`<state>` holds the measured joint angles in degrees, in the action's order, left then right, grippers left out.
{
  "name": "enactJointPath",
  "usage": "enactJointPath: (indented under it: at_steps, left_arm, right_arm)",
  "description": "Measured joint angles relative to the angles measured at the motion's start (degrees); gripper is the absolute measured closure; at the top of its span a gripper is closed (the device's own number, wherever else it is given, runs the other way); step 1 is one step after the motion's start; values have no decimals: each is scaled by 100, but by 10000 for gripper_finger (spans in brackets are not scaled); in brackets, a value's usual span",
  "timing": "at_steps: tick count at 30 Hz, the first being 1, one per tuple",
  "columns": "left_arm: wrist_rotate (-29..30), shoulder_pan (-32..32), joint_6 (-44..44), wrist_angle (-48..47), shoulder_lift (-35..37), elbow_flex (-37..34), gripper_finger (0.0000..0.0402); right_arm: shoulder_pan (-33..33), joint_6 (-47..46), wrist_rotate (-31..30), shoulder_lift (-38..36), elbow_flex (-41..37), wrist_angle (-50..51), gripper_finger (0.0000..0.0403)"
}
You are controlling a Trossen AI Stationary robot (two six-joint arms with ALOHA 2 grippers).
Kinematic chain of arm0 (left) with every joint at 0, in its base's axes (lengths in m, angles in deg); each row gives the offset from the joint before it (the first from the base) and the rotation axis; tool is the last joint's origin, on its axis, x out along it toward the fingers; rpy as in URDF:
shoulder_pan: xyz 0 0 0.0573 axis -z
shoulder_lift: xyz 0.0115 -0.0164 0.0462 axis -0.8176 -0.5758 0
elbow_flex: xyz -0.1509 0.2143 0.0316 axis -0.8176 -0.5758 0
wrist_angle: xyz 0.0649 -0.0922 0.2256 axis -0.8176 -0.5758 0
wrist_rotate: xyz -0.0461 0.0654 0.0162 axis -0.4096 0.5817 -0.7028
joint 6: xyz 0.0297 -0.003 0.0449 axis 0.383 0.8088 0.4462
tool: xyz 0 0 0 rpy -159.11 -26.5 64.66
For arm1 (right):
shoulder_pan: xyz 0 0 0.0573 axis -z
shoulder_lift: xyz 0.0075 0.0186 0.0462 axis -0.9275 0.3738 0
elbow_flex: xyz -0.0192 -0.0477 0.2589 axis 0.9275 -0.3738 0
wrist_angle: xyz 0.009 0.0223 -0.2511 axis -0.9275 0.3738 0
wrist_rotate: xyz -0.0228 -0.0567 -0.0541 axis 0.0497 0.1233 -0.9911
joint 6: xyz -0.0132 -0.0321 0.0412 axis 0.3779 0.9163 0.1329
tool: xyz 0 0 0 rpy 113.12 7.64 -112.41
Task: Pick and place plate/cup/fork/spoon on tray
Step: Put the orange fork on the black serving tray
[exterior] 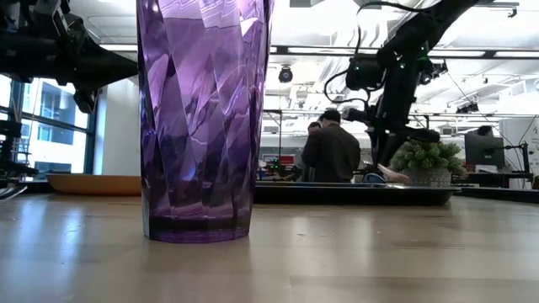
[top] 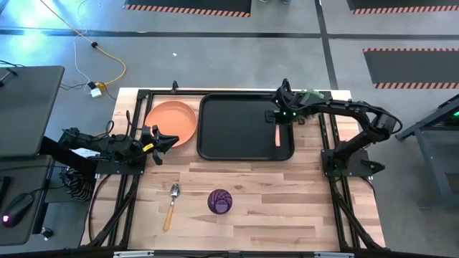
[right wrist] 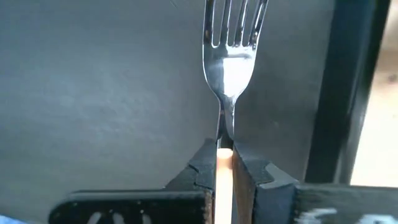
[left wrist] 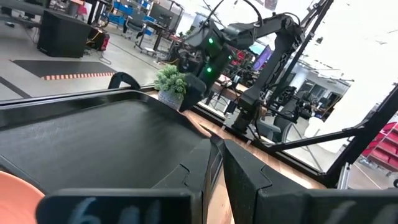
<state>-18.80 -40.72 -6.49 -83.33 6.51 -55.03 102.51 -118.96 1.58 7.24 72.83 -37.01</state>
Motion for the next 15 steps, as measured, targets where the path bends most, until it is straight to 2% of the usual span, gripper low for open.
enactJointPath:
  at_steps: [8, 15]
  left_arm:
    - [11, -1, 0, 0, 0, 0, 369]
    - [9, -1, 0, 0, 0, 0, 369]
  right_arm:
    - [251, 473, -230, 0, 726, 341, 396]
    - [401, 615, -167, 380, 788, 825, 396]
